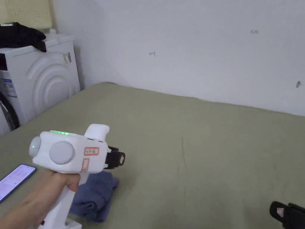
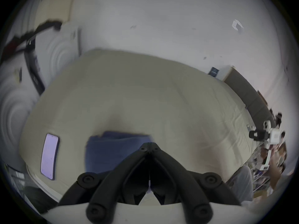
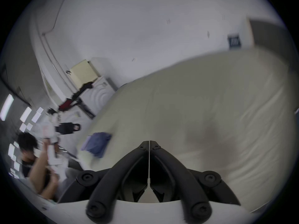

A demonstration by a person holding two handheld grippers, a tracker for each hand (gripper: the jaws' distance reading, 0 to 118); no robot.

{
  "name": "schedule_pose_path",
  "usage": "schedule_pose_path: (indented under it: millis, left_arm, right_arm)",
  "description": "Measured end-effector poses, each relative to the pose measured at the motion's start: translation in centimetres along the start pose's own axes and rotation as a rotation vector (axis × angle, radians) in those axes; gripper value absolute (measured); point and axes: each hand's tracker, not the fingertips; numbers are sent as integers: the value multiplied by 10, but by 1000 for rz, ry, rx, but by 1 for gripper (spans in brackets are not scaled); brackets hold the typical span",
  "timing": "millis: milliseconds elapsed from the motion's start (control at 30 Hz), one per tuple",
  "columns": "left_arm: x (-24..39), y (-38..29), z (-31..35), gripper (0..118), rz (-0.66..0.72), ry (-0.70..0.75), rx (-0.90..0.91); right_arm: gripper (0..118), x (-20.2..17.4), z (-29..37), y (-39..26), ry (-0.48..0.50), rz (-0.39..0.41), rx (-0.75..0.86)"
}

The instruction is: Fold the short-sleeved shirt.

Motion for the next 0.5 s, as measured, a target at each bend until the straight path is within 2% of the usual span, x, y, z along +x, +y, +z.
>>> schedule_pose_path:
  millis: [133,200,267,367,500]
  left_arm:
    - [95,-9,3,0,-48,22,157]
    - [136,-18,8,0,-70,101,243]
    - [173,-24,13,0,-102,174,311]
    - [201,-30,22,0,-169,253,420]
    - [213,-34,37,0,-235,274,517]
  right_arm:
    - [3,-22,34,7,-273,280,127]
    - [3,-32,47,6,-363,349,205]
    - [3,-37,58,3,-358,350,258]
    - [3,-43,72,-3,-409,329,331]
    - [3,-43,89,-8,-411,289,410]
